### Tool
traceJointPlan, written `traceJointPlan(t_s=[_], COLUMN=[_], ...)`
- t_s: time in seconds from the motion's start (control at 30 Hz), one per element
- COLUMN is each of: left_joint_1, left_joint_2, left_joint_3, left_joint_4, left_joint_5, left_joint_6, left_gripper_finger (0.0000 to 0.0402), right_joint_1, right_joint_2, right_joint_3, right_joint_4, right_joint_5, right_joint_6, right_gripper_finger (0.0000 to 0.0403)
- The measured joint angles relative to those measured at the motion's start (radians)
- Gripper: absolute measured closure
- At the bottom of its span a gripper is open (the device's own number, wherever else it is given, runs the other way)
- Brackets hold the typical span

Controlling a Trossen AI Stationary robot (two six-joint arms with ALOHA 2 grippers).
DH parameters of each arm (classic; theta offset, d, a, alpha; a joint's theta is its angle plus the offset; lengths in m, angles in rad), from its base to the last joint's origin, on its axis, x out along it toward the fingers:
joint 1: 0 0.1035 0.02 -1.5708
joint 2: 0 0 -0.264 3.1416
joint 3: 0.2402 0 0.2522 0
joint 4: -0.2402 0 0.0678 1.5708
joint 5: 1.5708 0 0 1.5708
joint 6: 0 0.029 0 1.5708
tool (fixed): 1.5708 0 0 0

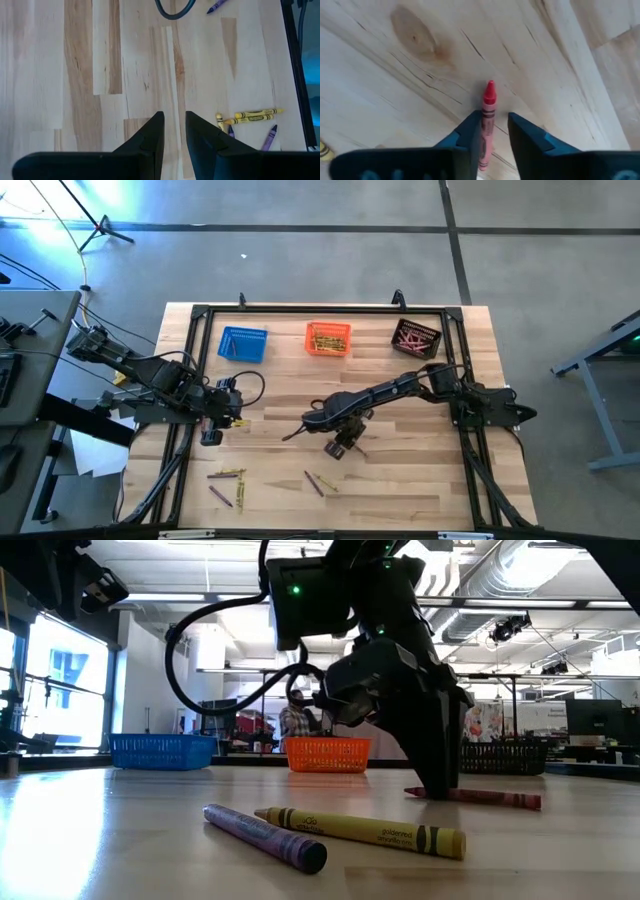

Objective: Sort crayons
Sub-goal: Put the red crayon into the black bin

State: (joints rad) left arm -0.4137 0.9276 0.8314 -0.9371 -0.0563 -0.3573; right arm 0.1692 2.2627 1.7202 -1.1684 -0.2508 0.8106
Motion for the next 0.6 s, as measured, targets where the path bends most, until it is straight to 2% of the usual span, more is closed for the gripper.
traceJointPlan(t_s=[0.23, 0.6], left_joint_1=[0.000, 0.000], left_joint_2=[0.000, 0.000], left_joint_3=[0.000, 0.000], left_joint_4=[0.006, 0.013], left_joint_5=[0.000, 0.000], left_joint_6=[0.000, 0.001], left_gripper_finger=[0.0337, 0.0337], right_joint_1=[0.000, -0.001], right_joint_2=[0.000, -0.010], right_joint_3=[0.000, 0.021], right_joint_4=[0.014, 0.046], right_joint_5=[-0.020, -0.026], right_joint_6=[0.047, 0.062], right_gripper_finger=[0.0392, 0.0397])
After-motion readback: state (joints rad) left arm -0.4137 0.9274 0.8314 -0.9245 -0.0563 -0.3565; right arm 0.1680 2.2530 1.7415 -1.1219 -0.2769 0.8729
